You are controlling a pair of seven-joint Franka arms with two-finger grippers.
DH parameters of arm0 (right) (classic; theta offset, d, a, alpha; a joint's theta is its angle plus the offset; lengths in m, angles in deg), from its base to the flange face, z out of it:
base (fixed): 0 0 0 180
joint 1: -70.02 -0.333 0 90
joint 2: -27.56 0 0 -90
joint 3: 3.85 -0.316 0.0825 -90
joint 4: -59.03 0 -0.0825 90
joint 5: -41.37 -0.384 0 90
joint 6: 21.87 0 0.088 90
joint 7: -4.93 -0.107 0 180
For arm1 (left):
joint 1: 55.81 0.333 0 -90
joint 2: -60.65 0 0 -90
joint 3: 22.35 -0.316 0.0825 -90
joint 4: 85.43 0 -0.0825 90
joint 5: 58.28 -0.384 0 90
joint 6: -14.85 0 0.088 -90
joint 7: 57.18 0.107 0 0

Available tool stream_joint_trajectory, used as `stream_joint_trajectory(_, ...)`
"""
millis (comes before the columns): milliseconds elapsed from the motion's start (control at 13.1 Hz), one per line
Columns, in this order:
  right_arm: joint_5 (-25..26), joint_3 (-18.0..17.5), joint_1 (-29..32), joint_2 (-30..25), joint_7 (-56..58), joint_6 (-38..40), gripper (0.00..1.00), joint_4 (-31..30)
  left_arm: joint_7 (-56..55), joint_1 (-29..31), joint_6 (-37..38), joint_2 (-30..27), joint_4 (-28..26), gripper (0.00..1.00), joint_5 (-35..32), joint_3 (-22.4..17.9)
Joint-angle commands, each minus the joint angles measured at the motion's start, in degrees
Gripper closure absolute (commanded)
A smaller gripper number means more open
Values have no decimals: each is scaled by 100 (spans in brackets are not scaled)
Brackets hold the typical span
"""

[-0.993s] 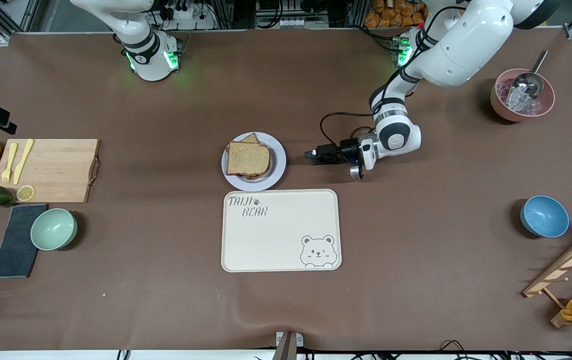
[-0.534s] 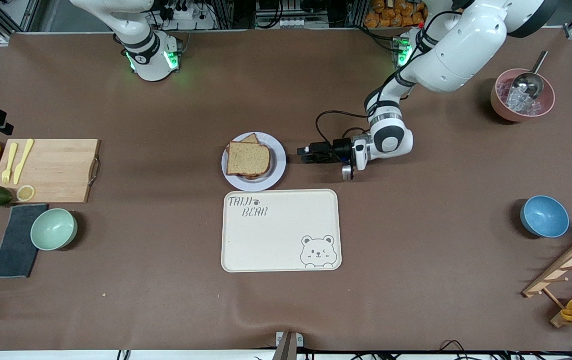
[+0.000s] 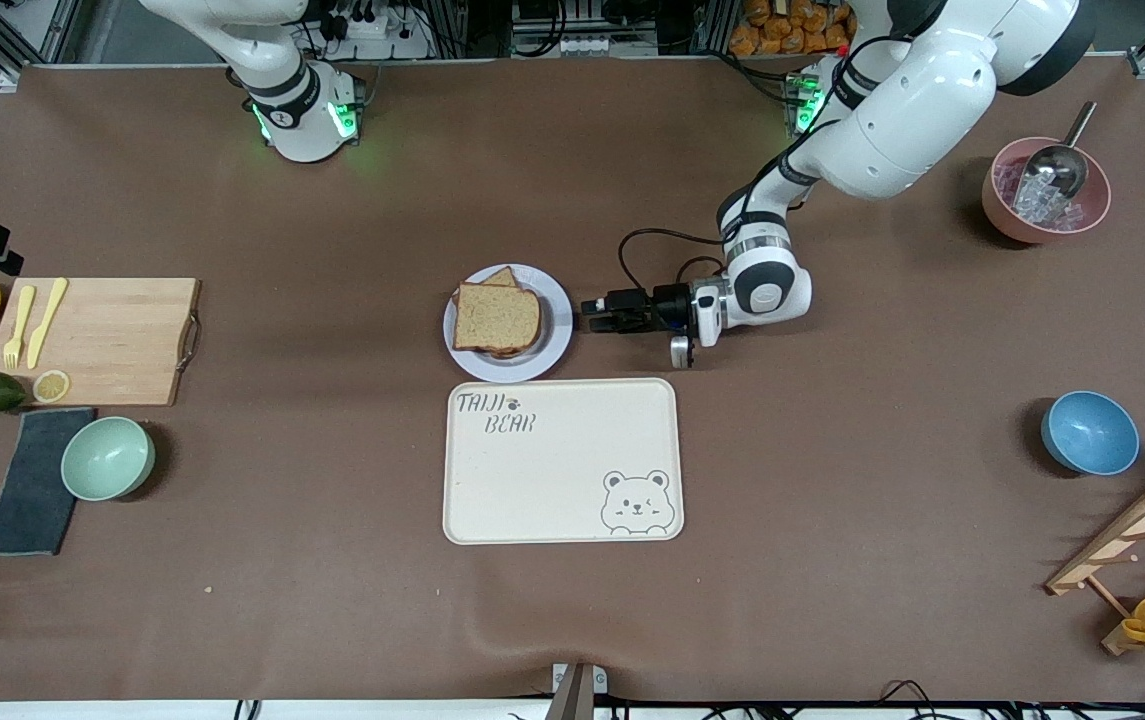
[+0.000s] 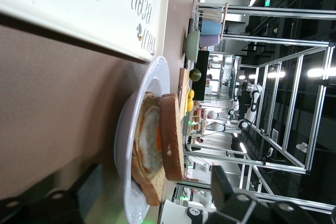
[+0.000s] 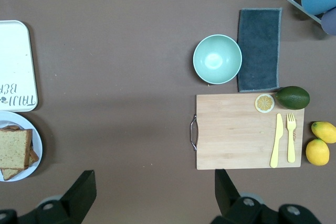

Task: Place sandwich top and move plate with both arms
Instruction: 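Lower the left gripper and grasp the white plate rim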

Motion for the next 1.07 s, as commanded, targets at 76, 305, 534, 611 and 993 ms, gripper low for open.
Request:
stream_joint_trajectory(76, 47, -86, 78, 68, -14, 25, 0, 127, 301, -191, -29, 281, 278, 17, 78, -48)
stream_joint_trajectory(305, 39, -86, 87, 68, -14, 25, 0, 127, 328, -340, -73, 298, 357, 21, 78, -100)
stream_joint_trajectory(534, 39, -86, 87, 59, -14, 25, 0, 127, 328, -551, -179, 307, 418, 27, 78, -275)
stream_joint_trajectory(611, 39, -86, 87, 59, -14, 25, 0, 127, 328, -665, -188, 298, 427, 29, 78, -355)
stream_joint_trajectory(993, 39, -86, 87, 59, -14, 34, 0, 127, 328, -798, -188, 316, 532, 35, 78, -426)
